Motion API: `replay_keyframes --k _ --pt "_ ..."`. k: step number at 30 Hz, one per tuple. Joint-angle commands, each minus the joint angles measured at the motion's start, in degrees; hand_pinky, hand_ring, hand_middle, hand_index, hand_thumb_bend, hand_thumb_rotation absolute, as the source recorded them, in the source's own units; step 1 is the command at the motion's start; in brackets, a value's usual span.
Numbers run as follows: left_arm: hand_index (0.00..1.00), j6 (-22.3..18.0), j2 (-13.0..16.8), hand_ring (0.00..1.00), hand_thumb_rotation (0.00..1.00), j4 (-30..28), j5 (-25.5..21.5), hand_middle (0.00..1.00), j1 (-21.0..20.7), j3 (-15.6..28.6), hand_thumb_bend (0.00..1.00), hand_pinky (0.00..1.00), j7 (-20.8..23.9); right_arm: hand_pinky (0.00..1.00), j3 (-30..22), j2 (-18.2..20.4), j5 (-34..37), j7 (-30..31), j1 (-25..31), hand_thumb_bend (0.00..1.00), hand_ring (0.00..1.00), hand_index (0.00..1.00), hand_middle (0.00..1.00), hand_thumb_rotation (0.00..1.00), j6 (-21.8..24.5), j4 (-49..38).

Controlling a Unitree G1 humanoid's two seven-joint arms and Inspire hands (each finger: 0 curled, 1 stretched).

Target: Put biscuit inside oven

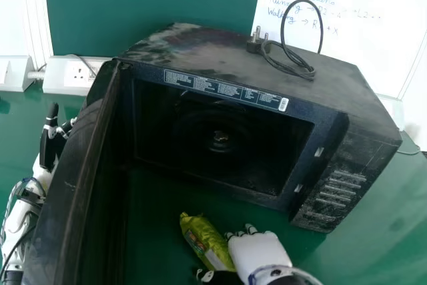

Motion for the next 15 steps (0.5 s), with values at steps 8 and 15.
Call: replay_keyframes --k 8,15 --pt "0.49 0.19 0.3 0.31 0.08 -0.55 -0.65 0.41 0.09 -0.21 0.52 0.24 -1.04 0.72 2.28 2.28 -3.52 -0.55 2.21 0.9 0.87 0.92 0.92 0.51 -2.99 1.69" --pt "0.49 0.02 0.43 0.32 0.08 -0.7 -0.24 0.41 0.18 -0.34 0.52 0.24 -0.9 0.7 3.15 3.65 -5.55 -0.99 2.15 0.89 0.86 0.92 0.93 0.51 -2.87 4.11"
